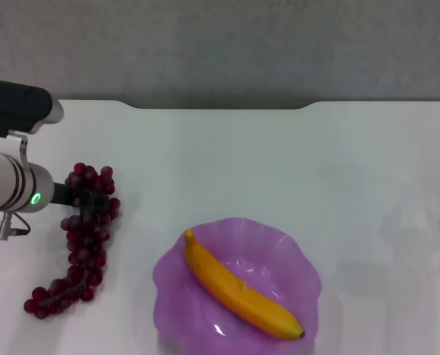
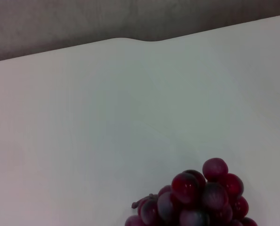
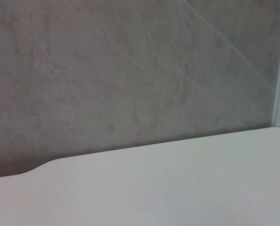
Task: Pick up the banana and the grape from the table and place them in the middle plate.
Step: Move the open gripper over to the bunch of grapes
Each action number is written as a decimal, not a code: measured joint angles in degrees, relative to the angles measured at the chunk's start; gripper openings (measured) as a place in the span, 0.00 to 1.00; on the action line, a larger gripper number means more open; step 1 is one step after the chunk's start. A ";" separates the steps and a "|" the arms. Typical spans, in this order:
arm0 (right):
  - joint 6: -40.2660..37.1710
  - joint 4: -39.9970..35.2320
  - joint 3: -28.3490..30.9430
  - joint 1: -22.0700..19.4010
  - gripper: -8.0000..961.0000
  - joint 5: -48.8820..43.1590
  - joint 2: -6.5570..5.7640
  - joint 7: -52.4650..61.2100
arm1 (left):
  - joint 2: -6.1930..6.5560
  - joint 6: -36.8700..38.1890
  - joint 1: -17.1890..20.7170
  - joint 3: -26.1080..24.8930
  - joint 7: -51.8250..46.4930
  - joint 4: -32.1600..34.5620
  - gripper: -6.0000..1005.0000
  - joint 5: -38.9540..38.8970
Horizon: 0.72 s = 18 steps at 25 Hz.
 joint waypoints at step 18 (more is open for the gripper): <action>0.00 -0.01 -0.06 -0.03 0.59 0.10 0.02 0.06 | 0.06 0.10 0.01 0.42 -0.15 1.05 0.45 -0.25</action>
